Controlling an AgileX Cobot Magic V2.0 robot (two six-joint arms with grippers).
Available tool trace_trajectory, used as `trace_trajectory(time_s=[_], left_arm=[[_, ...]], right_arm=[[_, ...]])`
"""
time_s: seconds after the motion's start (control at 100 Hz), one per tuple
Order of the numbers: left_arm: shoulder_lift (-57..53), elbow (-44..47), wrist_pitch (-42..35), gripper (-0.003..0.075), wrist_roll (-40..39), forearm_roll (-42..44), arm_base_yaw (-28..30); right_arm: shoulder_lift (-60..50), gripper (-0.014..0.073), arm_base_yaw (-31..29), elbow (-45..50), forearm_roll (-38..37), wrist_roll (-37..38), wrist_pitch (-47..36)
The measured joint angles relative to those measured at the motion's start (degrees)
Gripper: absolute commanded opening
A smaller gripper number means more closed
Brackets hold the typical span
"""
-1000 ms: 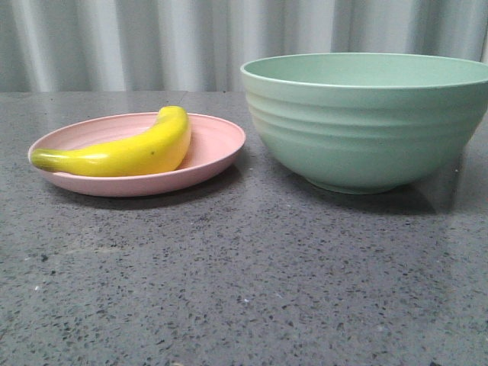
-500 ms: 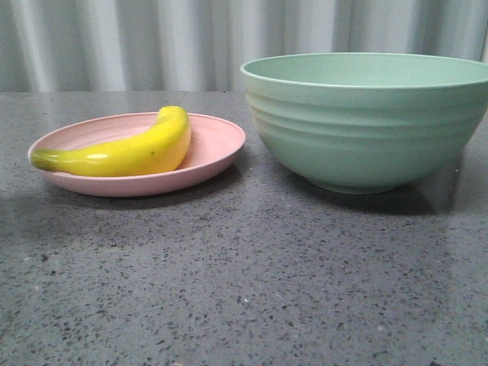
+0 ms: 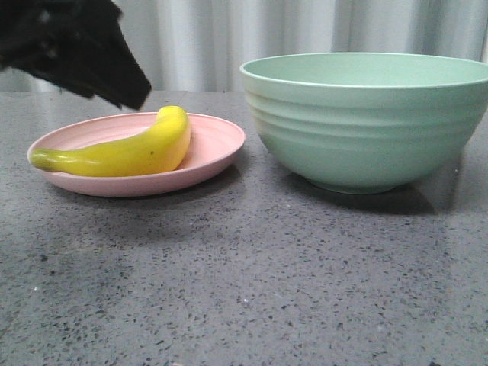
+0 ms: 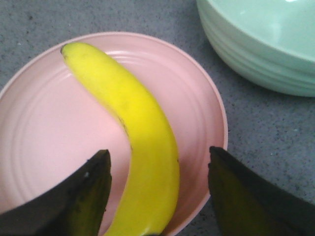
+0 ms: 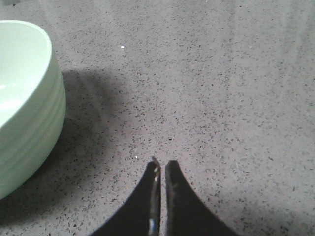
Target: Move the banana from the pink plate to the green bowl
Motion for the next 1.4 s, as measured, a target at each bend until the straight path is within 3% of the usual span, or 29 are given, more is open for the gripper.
trace_trajectory(time_s=[0.51,0.82,1.04,1.4], left_arm=[[11.2,-3.0,-0.3,0.0403,0.1,3.3,0.0],[11.6,-3.2,-1.1,0.0203,0.1,3.6,0.0],[11.6,-3.2,-1.3,0.0174,0.1,3.7,0.0],[9.5,-5.0,-1.3,0.0174,0.1,3.7,0.0]], right_arm=[[0.0,-0.0062,0.0,0.0,0.0,0.0,0.6],[0.0,-0.0062,0.0,0.0,0.0,0.0,0.7],[0.0,-0.0062,0.0,0.0,0.0,0.0,1.4],[1.5,-0.0061,0.1,-7.0,-0.4,-1.2,14.8]])
